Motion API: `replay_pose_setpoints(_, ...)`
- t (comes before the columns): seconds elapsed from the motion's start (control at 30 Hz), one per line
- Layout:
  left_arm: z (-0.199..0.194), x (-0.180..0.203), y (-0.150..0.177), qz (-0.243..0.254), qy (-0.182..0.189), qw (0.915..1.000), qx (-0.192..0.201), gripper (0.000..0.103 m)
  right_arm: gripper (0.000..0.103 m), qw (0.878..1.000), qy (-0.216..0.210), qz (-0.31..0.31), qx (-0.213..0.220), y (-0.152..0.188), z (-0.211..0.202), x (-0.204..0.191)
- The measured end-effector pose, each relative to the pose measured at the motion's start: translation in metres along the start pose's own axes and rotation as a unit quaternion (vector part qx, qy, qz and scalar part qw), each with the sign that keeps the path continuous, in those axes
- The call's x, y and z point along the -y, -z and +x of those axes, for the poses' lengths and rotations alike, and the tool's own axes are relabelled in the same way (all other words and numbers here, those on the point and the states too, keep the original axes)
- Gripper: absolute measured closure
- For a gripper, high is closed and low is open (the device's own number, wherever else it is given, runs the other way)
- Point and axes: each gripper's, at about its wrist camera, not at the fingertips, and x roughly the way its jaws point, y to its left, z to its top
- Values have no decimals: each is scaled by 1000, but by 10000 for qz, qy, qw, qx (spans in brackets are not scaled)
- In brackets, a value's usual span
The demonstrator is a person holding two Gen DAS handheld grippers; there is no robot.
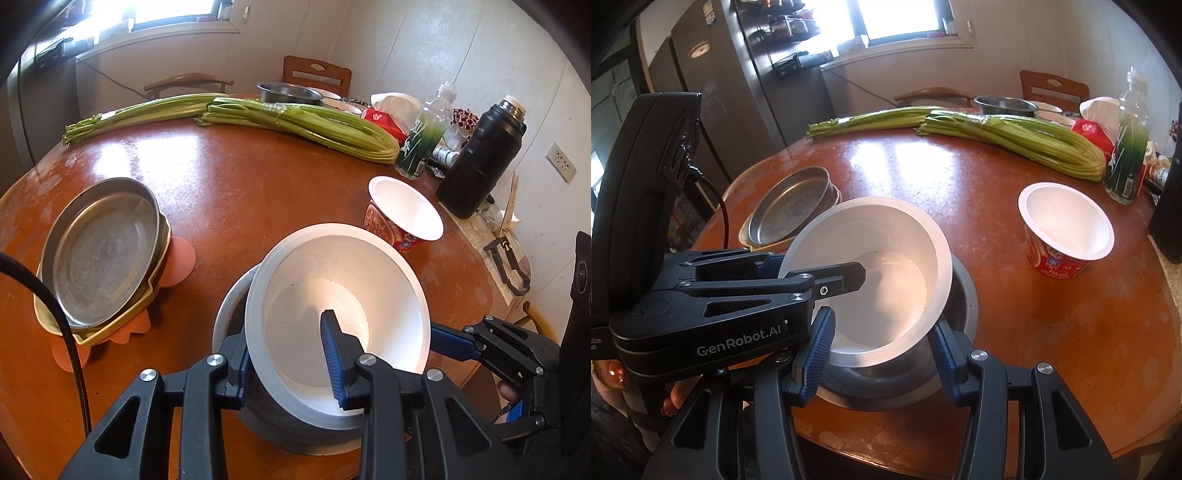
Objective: Organize plates and bowls
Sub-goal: 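Lower the white bowl into the steel bowl and open the left tool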
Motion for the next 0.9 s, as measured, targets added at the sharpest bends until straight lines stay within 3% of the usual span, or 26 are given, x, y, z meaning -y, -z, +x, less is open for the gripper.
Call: replay_pose_setpoints(0.9,20,-6,4,-90,34,9996,-278,70,50,9997,84,-44,-233,4,13,5)
